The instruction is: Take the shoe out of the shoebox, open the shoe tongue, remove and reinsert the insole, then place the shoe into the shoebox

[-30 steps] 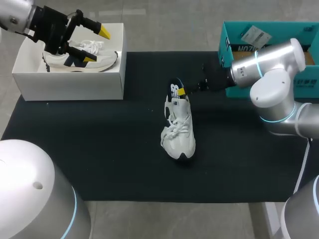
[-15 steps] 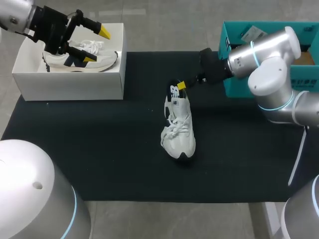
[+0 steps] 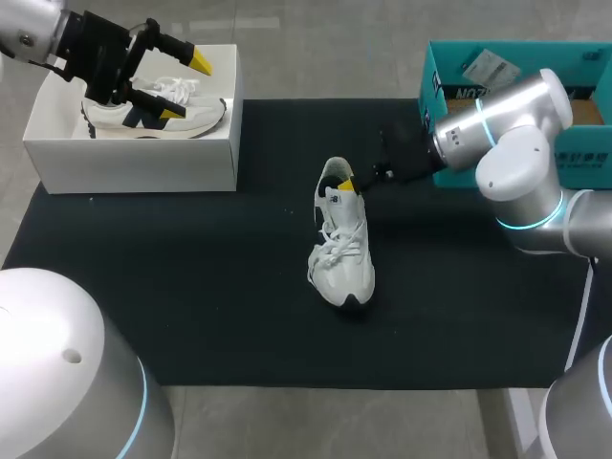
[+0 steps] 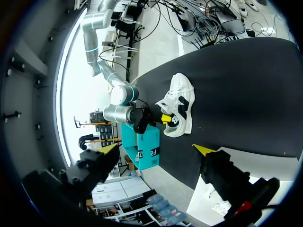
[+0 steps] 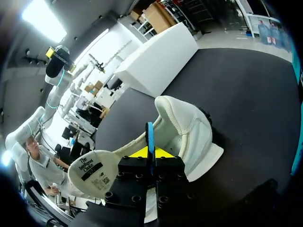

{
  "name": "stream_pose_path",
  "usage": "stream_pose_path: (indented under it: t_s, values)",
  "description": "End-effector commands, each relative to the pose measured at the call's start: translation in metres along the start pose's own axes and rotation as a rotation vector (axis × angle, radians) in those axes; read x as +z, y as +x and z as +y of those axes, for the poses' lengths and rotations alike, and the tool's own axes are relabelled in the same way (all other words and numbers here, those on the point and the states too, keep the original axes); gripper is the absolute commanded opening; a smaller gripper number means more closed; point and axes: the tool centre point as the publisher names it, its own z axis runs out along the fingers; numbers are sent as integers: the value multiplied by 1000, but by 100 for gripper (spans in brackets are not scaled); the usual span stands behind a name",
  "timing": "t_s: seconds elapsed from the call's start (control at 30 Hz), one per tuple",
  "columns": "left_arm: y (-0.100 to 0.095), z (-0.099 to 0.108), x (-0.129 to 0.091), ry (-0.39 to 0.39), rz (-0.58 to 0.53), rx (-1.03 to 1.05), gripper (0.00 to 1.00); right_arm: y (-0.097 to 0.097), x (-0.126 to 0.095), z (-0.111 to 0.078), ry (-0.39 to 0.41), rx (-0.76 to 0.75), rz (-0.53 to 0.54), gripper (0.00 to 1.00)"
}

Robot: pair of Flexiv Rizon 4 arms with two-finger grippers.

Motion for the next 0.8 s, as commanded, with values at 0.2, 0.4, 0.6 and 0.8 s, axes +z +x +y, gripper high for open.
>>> stream_pose_path:
  t_s: [0.2,0.4,0.6,0.8]
  values:
    - [0,0,0,0,3,0,100,4,2,-11,18,23,-9,0]
    - [0,0,0,0,3,0,100,5,-3,-1,2,-11,-33,100]
    - [0,0,0,0,3,0,100,12,-6,15,12,-45,-60,100]
    - [0,0,0,0,3,0,100,24,-13,24,15,-50,-93,100]
